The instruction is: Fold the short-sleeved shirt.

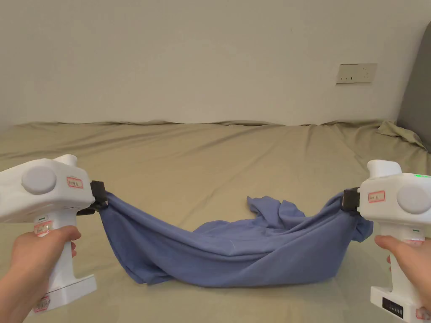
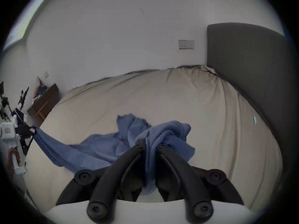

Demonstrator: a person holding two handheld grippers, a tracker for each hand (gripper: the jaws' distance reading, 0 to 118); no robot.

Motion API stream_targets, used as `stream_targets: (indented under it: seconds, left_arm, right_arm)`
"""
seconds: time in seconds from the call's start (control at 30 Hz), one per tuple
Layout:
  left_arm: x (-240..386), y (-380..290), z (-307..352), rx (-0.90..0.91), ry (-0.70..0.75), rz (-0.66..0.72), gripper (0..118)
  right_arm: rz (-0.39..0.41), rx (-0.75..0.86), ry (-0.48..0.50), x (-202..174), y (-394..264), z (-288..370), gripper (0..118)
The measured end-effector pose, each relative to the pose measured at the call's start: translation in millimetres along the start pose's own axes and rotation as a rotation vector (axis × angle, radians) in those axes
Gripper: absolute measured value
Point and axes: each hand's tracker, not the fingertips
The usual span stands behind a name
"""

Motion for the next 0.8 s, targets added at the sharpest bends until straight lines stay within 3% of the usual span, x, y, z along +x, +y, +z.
stream_targets:
  seconds: [0.17,0.47,0.63,0.8]
  left_arm:
    - [-12.2,-54.3,41.8,-0.022,-0.05,-0.114,0]
    - [-63.2,-177.4,132.0,-0.078,-0.093,-0.018,0]
    - [-76.4,-252.6,196.9,-0.123,-0.102,-0.027,0]
    - [-78.6,-319.2,219.0,-0.25,-0.021,-0.139,0]
  right_arm:
    - [0.015,0.003,0.038,15.9,-64.4,45.0,10]
    - [-0.019,-0.021,0.1,42.8,-205.2,160.4,10]
    - [-0.01,-0.036,0.063,44.4,-281.4,237.4,10]
    - [-0.003,-0.128,0.029,47.5,-339.5,280.7,10]
